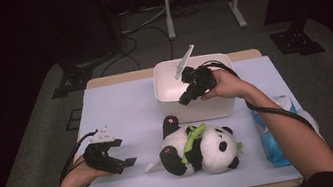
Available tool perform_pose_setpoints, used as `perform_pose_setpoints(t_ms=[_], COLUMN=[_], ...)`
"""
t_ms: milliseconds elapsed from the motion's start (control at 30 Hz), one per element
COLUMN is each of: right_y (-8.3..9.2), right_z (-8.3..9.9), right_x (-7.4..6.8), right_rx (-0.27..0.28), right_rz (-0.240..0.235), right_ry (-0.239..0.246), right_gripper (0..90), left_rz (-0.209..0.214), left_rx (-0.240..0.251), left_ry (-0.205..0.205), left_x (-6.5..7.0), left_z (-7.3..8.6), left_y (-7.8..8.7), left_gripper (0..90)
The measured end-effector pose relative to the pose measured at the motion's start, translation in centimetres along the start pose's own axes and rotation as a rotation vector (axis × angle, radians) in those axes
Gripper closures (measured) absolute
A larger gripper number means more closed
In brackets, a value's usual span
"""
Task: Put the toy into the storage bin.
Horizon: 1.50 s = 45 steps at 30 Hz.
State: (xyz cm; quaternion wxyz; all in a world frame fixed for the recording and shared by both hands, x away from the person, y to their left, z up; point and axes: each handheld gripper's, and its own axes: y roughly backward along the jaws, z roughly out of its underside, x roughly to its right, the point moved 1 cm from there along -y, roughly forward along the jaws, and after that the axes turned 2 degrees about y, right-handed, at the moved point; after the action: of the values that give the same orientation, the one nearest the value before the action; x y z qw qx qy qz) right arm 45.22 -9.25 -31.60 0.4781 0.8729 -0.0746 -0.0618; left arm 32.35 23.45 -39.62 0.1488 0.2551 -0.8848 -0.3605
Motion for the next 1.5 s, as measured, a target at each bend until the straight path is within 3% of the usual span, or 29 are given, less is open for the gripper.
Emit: perform_pose_setpoints(t_ms=[200,533,1067,1500], right_y=[0.0,0.1,0.0,0.0], right_z=[0.2,0.7,0.5,0.7], right_x=[0.1,0.3,-0.7,-1.0], right_rx=[0.016,-0.008,0.003,0.005], right_rz=[-0.005,0.002,0.017,-0.006], right_ry=[-0.016,-0.017,-0.002,-0.009], right_gripper=[83.2,82.9,85.3,83.7], left_rz=[-0.001,-0.008,-0.006,-0.006], left_rx=[0.001,0.007,0.001,0.001], left_ry=[0.002,0.009,0.002,-0.002], left_x=[0.0,-0.1,0.0,0.0], left_z=[0.1,0.3,0.2,0.3], left_y=[0.1,0.3,0.3,0.4], left_gripper=[10.3,10.4,10.4,10.4])
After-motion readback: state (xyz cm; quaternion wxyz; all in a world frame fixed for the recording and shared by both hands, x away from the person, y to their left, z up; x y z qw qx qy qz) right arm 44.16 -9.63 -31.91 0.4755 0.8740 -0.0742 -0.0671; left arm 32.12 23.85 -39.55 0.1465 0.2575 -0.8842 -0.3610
